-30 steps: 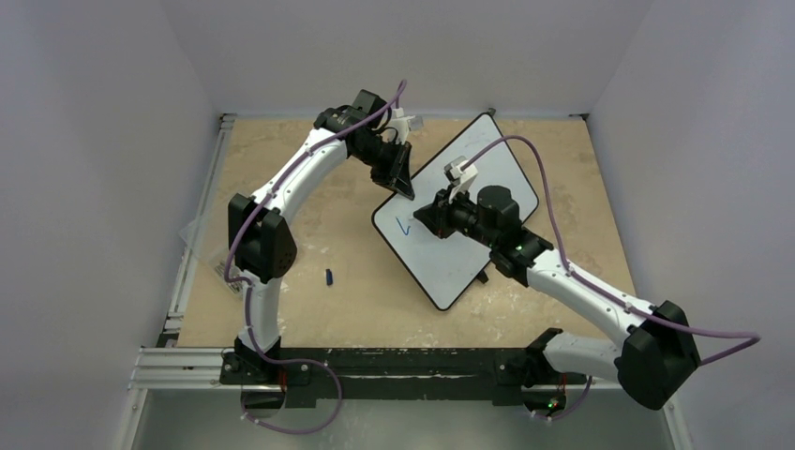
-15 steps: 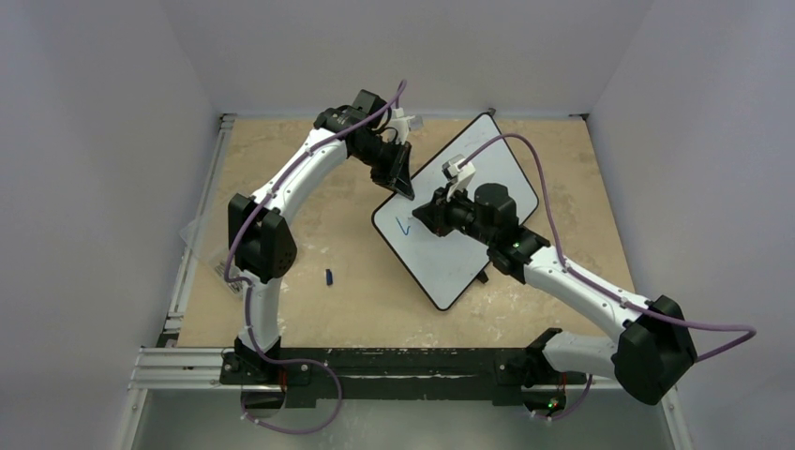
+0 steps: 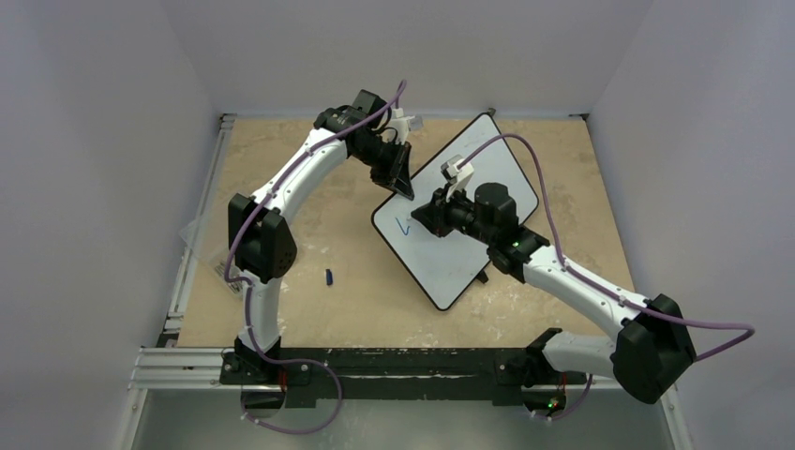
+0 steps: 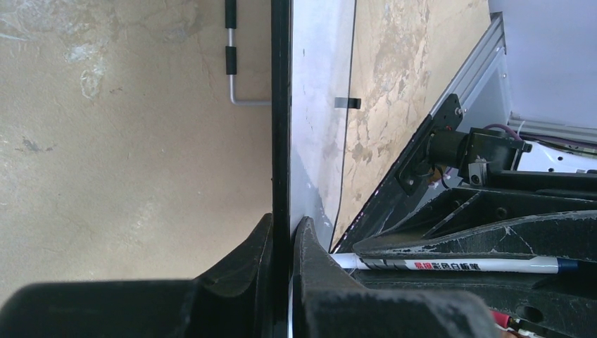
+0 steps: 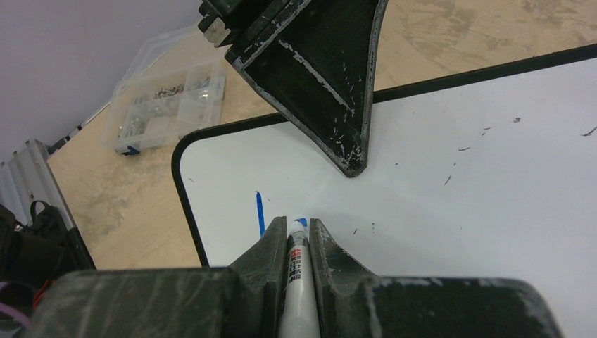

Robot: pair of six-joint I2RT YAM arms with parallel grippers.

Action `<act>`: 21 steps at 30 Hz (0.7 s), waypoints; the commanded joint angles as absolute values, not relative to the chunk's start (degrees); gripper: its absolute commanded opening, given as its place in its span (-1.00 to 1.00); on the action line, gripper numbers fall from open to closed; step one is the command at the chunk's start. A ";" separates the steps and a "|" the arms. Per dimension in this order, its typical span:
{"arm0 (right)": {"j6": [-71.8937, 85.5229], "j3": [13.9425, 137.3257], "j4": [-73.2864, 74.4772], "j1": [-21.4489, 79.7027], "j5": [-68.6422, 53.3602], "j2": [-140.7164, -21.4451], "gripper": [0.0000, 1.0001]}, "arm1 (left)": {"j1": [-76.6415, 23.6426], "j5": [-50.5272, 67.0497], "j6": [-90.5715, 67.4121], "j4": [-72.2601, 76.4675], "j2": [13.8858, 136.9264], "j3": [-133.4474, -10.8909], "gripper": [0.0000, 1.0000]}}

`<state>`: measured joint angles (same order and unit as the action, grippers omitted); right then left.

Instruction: Write a sentence on the whiteboard

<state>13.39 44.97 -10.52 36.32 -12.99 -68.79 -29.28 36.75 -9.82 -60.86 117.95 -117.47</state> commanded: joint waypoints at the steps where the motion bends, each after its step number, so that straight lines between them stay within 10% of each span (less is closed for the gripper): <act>1: 12.16 43.09 -9.02 36.47 -13.89 -68.78 -1.00 | -30.77 24.87 -5.71 -60.35 118.46 -116.81 -1.00; 21: 14.42 44.80 -6.10 36.41 -4.74 -69.41 -1.00 | -30.75 24.84 -5.63 -60.43 117.95 -116.71 -1.00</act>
<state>15.07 43.18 -10.33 36.49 -10.41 -67.70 -29.28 36.38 -9.63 -60.80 117.95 -117.47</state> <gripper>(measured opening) 0.090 0.053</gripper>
